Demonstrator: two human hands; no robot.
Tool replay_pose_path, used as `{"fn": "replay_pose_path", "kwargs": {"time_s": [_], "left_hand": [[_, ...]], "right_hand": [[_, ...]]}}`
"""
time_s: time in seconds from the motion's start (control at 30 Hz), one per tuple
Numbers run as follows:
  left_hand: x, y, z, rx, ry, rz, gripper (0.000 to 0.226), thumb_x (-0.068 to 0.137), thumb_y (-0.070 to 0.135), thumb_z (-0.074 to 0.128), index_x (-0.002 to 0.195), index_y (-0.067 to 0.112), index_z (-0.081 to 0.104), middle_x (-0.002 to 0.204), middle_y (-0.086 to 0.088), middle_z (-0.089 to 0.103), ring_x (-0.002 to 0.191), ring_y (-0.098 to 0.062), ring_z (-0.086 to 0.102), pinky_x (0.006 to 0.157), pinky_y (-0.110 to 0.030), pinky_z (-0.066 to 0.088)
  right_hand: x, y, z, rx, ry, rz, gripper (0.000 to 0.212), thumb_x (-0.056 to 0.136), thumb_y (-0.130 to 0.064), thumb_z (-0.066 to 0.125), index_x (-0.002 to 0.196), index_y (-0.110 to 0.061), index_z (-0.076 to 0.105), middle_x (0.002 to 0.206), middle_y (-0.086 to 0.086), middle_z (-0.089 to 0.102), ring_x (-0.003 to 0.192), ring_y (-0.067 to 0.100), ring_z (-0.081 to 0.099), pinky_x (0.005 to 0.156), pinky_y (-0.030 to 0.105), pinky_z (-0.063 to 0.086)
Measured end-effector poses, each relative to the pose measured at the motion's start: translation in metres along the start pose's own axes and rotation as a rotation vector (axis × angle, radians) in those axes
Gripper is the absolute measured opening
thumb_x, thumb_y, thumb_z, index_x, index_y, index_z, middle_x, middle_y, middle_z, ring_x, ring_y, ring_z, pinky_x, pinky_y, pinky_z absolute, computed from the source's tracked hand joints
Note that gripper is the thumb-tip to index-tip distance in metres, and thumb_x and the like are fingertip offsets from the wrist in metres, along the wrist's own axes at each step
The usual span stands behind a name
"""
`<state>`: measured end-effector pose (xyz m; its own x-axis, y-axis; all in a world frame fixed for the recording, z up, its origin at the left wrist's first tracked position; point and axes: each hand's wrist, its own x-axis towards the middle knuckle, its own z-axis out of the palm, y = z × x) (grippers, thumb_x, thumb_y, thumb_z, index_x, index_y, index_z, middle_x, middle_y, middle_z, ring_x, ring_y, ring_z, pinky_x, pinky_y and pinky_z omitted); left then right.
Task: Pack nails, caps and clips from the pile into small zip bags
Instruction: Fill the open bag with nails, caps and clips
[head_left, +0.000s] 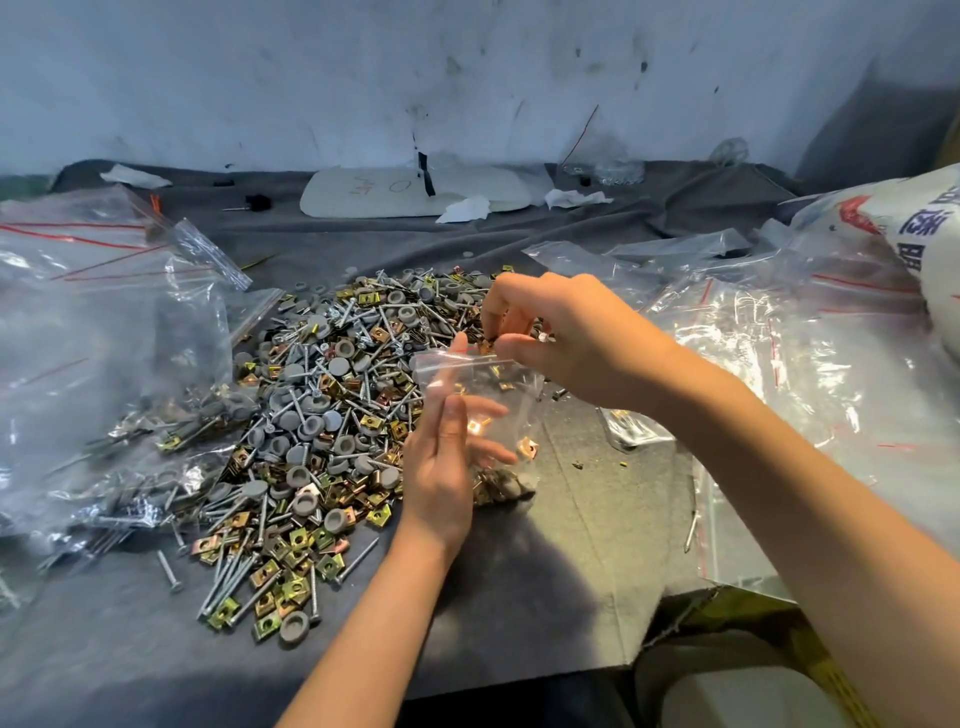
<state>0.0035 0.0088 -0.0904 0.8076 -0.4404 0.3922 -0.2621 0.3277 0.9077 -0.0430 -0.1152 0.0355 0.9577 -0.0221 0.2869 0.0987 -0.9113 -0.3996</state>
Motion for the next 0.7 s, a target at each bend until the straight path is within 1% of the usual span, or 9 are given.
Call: {"fn": "replay_pose_path", "kwargs": {"time_s": [0.1,0.2,0.27,0.33,0.4,0.47,0.53,0.63,0.7], "left_hand": [[0.000,0.003,0.000,0.036,-0.012,-0.016,0.033,0.102,0.034,0.027,0.123,0.051,0.045,0.092,-0.010,0.066,0.053,-0.012,0.066,0.053,-0.042,0.048],[0.001,0.002,0.000,0.046,-0.011,-0.043,0.038,0.096,0.033,0.028,0.130,0.046,0.039,0.090,-0.004,0.068,0.053,-0.013,0.066,0.058,-0.053,0.049],[0.002,-0.003,-0.001,0.043,0.007,-0.044,0.042,0.096,0.035,0.028,0.137,0.039,0.035,0.086,0.005,0.070,0.053,-0.013,0.065,0.055,-0.043,0.049],[0.002,-0.009,-0.002,0.044,0.026,-0.049,0.050,0.096,0.036,0.028,0.143,0.023,0.038,0.084,0.006,0.071,0.054,-0.012,0.066,0.051,-0.027,0.049],[0.002,-0.013,-0.005,0.058,0.028,-0.069,0.059,0.096,0.038,0.028,0.139,0.001,0.042,0.088,0.005,0.072,0.056,-0.015,0.068,0.050,-0.020,0.049],[0.002,-0.014,-0.006,0.063,0.025,-0.072,0.064,0.095,0.038,0.029,0.138,-0.008,0.039,0.091,0.004,0.072,0.058,-0.017,0.069,0.050,-0.020,0.051],[0.003,-0.013,-0.005,0.040,0.041,-0.042,0.060,0.096,0.035,0.029,0.144,-0.001,0.036,0.090,0.001,0.071,0.060,-0.017,0.069,0.051,-0.020,0.051],[0.004,-0.010,-0.004,0.016,0.068,-0.021,0.040,0.096,0.034,0.029,0.124,0.043,0.056,0.093,-0.006,0.069,0.060,-0.017,0.068,0.052,-0.025,0.052],[0.003,-0.007,-0.004,0.000,0.077,-0.051,0.034,0.096,0.035,0.029,0.110,0.040,0.059,0.095,-0.009,0.069,0.061,-0.020,0.069,0.055,-0.030,0.053]], "right_hand": [[-0.001,0.001,-0.002,-0.077,-0.036,-0.019,0.009,0.087,-0.013,0.064,0.095,-0.017,0.066,0.079,-0.007,0.059,0.083,0.016,0.048,0.065,0.027,0.028],[-0.002,0.001,-0.006,-0.038,-0.035,-0.040,0.010,0.086,-0.009,0.065,0.090,-0.014,0.072,0.078,-0.006,0.064,0.079,0.011,0.052,0.066,0.014,0.034],[-0.004,0.001,-0.009,0.017,-0.048,-0.040,0.012,0.084,-0.007,0.065,0.087,-0.013,0.074,0.076,-0.009,0.066,0.073,0.003,0.054,0.066,0.005,0.035],[-0.005,0.003,-0.010,0.073,-0.049,-0.032,0.013,0.085,-0.008,0.064,0.086,-0.014,0.076,0.079,-0.007,0.069,0.074,0.001,0.057,0.067,0.006,0.038],[-0.003,0.009,-0.008,0.199,0.083,-0.006,0.014,0.085,-0.009,0.063,0.085,-0.015,0.075,0.083,-0.003,0.069,0.076,0.005,0.060,0.070,0.014,0.044],[0.001,0.022,0.000,0.336,0.281,0.067,0.016,0.085,-0.007,0.060,0.087,-0.015,0.074,0.086,-0.001,0.069,0.077,0.008,0.061,0.070,0.018,0.047],[0.005,0.037,0.017,0.275,0.294,0.195,0.021,0.086,-0.001,0.056,0.092,-0.013,0.073,0.092,0.002,0.071,0.078,0.008,0.060,0.072,0.018,0.048],[0.004,0.059,0.061,0.044,0.023,0.343,0.018,0.089,-0.003,0.058,0.099,-0.009,0.072,0.101,0.006,0.069,0.082,0.010,0.055,0.074,0.020,0.041],[0.002,0.068,0.085,-0.083,-0.018,0.360,0.018,0.090,-0.009,0.058,0.102,-0.009,0.071,0.103,0.008,0.064,0.090,0.020,0.056,0.077,0.030,0.042]]}}
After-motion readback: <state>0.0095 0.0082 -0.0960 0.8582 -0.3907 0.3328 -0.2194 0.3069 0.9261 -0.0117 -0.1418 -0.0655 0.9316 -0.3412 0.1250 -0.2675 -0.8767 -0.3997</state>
